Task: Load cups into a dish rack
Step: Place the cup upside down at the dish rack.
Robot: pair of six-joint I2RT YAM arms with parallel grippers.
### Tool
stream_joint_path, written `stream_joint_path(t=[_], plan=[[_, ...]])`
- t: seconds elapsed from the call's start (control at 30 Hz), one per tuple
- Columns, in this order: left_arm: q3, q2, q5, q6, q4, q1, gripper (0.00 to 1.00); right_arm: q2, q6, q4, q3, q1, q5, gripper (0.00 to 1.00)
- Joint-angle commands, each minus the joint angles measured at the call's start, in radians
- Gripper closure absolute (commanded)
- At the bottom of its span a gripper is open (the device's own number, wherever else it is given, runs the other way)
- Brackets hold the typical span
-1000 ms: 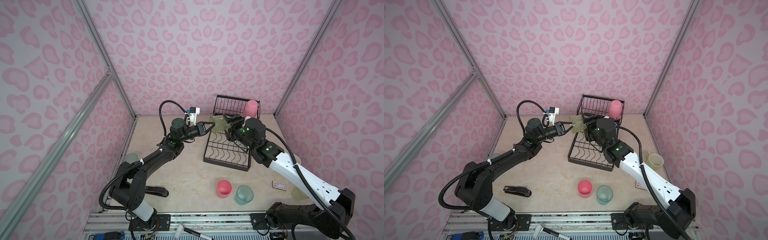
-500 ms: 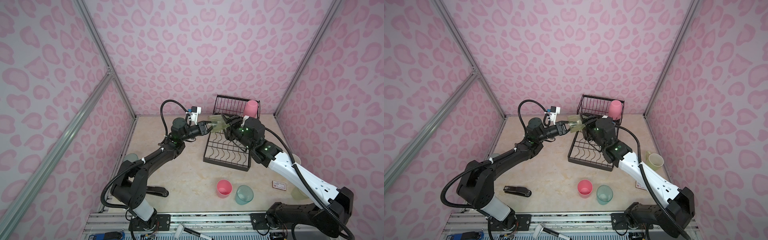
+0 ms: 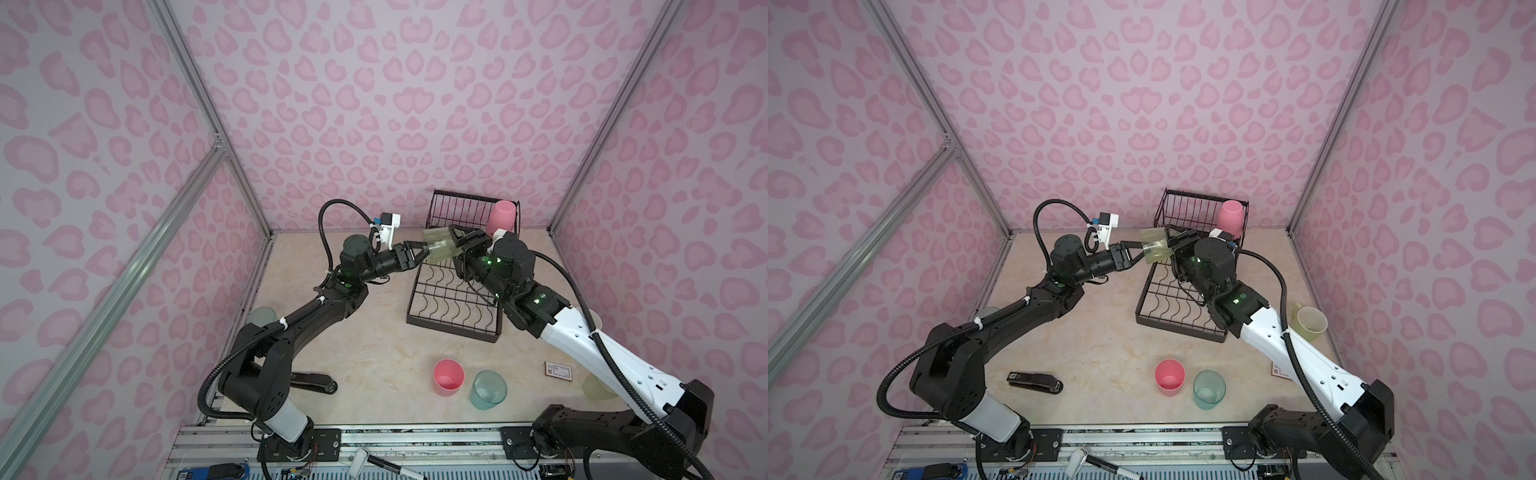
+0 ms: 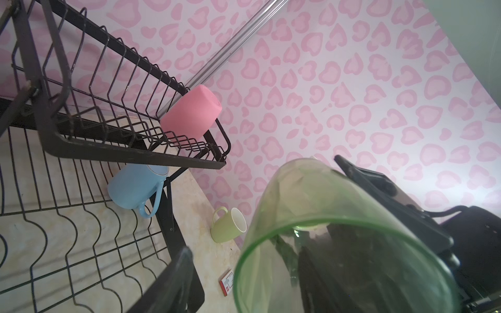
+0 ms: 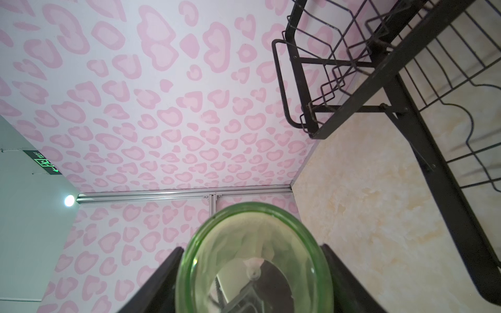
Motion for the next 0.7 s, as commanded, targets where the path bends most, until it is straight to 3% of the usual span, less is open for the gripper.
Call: stream_joint_path(t=[0.0, 0.43, 0.67], plan=[[-0.009, -0.032, 0.001, 0.038, -0.004, 0.002, 0.32, -0.009, -0.057, -0.003, 0.003, -0.001, 0.055, 0.42], [-0.016, -0.100, -0.029, 0.094, -0.169, 0.031, 0.27, -0.033, -0.285, -0.129, 0.084, -0.006, 0.254, 0.43], [0.039, -0.158, -0.133, 0.193, -0.447, 0.034, 0.16, -0.013, -0.473, -0.220, 0.193, -0.007, 0.366, 0.43]])
